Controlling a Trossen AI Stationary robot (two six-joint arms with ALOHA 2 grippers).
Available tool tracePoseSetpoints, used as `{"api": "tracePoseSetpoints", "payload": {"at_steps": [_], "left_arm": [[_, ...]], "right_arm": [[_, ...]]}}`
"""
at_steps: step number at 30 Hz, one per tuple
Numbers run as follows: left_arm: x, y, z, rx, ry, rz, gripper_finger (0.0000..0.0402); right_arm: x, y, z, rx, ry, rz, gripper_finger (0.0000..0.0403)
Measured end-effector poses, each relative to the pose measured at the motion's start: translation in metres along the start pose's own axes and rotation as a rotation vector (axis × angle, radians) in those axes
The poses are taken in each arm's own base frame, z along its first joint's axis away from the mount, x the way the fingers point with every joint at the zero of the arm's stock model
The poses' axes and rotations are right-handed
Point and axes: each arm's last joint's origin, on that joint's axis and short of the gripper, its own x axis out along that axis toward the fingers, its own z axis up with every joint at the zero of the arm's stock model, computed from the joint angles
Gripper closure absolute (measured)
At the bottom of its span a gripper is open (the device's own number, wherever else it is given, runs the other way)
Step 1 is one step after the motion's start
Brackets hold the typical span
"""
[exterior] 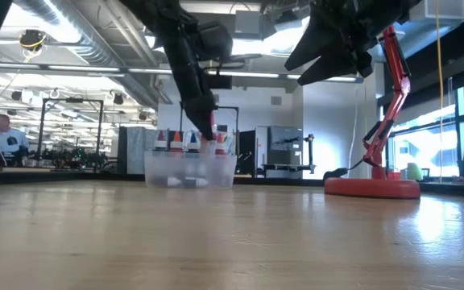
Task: Pick & Place food coloring
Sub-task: Put the large pink food coloring bottle into the transparent bin
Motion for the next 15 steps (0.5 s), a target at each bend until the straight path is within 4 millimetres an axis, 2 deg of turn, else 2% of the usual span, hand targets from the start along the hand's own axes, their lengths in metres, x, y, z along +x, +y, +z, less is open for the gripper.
{"api": "tracePoseSetpoints", "payload": {"at_steps": [10, 15], "left_arm": [[0.025, 0.007, -0.002, -0.026, 0.024, 0.030, 0.0258], [0.035, 0.007, -0.005, -0.038, 0.051, 0.024, 0.0244]], "right_arm": [[0.000, 0.000, 0.000, -0.006, 0.003, -0.003, 0.0176], [0.000, -0.001, 0.000, -0.007, 0.004, -0.003, 0.0176]]}}
